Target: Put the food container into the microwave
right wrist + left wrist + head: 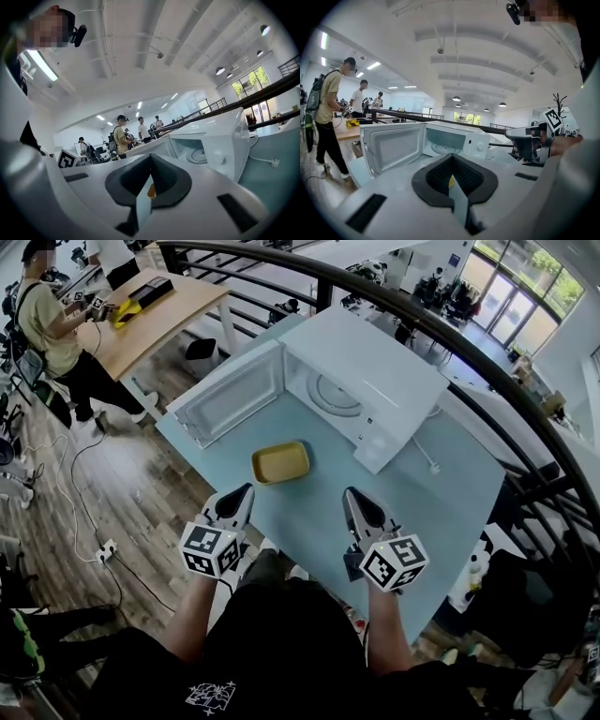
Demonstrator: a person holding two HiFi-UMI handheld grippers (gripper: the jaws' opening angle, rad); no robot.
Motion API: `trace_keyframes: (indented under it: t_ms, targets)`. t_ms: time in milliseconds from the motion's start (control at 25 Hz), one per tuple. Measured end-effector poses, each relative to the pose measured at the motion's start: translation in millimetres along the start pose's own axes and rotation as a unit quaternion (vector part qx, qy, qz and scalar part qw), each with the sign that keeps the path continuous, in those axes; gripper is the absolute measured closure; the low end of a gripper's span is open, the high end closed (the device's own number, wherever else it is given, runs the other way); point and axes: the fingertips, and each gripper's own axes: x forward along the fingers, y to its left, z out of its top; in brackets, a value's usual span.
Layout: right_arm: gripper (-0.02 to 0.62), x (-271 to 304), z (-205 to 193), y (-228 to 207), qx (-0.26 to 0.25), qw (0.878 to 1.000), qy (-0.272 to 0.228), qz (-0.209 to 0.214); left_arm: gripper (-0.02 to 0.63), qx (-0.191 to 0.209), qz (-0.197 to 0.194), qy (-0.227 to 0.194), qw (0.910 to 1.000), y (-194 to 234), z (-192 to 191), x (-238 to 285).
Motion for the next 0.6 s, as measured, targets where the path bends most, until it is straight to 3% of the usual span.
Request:
trace_keyframes:
  t_ms: [320,600]
  targets:
    - [0.589,26.8,-9.6,2.9,0.010,1.000,0.020,0.012,0.598,-0.082,0.004,0.046,0.9956,27.6,-31.9,30.0]
    - [0.589,59.5,-35.1,-5.6,0.009,0.998,0.055,0.011,0.598,-0.092,0.023,0.072,0.9928,55.4,-55.6,55.1]
